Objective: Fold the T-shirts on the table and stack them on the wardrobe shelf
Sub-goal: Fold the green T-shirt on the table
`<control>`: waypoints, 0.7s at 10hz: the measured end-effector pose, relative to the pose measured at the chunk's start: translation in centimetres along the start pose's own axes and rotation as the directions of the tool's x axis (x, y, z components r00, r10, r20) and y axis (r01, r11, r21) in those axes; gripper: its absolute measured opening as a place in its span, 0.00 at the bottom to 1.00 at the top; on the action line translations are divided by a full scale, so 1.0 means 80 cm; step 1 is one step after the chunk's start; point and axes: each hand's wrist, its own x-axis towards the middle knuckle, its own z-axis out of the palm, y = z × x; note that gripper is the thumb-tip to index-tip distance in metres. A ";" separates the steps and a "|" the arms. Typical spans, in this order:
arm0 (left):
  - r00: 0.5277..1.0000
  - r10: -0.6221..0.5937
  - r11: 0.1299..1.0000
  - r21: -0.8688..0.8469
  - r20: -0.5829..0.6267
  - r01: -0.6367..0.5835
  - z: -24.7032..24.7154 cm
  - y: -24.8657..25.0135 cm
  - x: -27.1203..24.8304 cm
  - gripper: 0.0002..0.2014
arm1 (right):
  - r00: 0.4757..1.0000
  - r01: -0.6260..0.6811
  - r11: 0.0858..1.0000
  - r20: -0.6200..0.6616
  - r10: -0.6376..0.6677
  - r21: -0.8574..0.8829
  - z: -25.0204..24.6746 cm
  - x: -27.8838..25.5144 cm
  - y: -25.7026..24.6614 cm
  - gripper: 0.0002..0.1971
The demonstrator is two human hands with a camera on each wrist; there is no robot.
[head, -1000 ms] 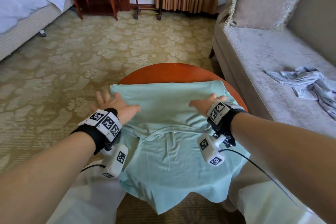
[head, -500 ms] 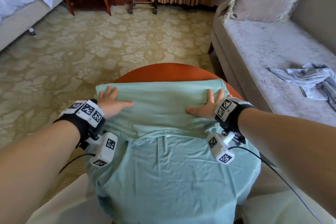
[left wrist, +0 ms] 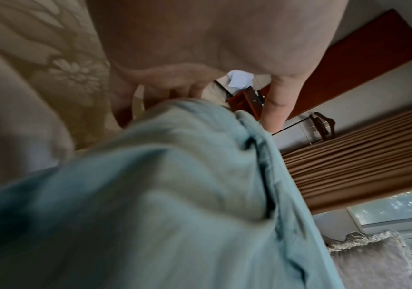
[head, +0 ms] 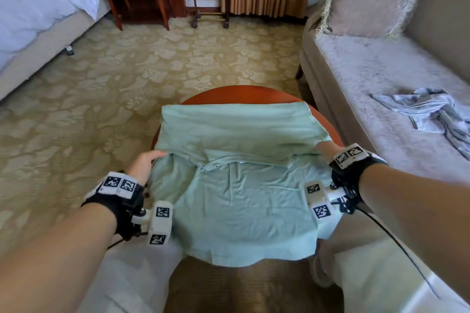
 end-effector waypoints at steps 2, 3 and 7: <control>0.983 -0.174 0.984 -0.032 0.063 0.176 -0.001 -0.066 -0.061 0.19 | 1.000 -0.011 0.889 -0.016 0.020 0.457 0.045 -0.057 0.064 0.20; 0.972 -0.207 0.973 -0.083 0.110 0.217 -0.002 -0.074 -0.080 0.19 | 0.999 -0.045 0.823 0.047 0.022 0.567 0.050 -0.095 0.080 0.22; 0.962 -0.273 0.934 0.238 -0.007 0.267 -0.040 -0.086 -0.108 0.22 | 0.981 0.024 0.976 0.183 -0.064 0.214 0.029 -0.151 0.116 0.15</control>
